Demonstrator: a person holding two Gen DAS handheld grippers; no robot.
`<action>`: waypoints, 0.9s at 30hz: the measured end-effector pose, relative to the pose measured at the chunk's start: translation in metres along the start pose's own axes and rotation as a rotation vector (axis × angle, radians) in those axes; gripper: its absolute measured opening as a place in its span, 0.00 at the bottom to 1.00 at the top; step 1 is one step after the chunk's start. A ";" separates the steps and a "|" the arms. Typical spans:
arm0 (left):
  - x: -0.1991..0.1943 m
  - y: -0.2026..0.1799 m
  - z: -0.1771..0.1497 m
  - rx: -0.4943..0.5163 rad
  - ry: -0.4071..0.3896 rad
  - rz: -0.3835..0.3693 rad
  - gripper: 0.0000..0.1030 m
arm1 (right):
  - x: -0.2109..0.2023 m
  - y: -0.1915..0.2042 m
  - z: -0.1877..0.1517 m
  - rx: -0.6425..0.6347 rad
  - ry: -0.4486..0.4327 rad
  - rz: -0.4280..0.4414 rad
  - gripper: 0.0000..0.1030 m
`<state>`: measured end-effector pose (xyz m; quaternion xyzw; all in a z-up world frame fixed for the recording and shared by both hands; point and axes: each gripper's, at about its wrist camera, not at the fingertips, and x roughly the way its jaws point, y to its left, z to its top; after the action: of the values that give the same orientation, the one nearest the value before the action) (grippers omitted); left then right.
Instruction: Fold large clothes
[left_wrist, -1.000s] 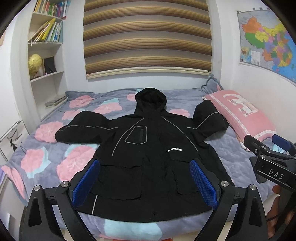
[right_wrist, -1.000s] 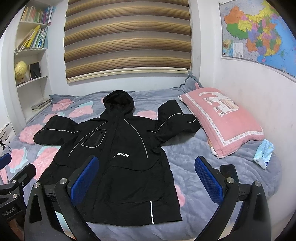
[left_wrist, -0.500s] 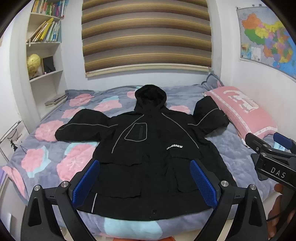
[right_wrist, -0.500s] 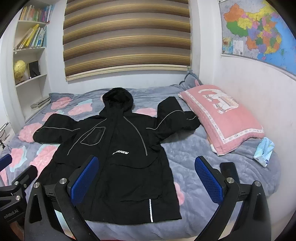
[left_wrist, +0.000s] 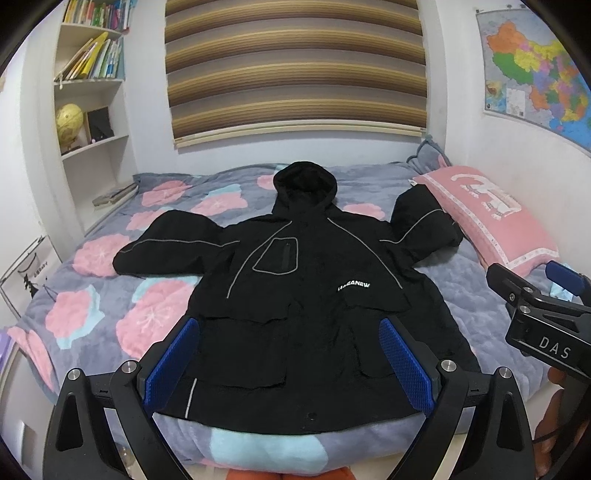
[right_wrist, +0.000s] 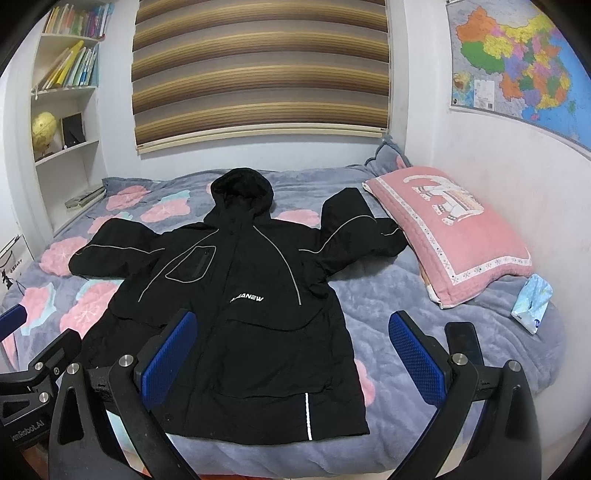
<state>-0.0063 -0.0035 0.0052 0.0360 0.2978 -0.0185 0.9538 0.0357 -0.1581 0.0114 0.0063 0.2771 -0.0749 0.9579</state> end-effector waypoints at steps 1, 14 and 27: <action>0.001 0.000 0.000 0.001 0.000 0.002 0.95 | 0.001 0.002 0.000 -0.002 0.003 0.002 1.00; 0.008 0.004 -0.001 -0.007 0.014 0.011 0.95 | 0.002 0.012 -0.005 -0.048 0.004 -0.007 1.00; -0.003 0.006 -0.002 -0.009 -0.002 0.016 0.95 | -0.012 0.011 -0.006 -0.049 -0.015 -0.005 1.00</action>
<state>-0.0093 0.0027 0.0055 0.0340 0.2965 -0.0097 0.9544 0.0242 -0.1452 0.0125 -0.0185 0.2716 -0.0706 0.9597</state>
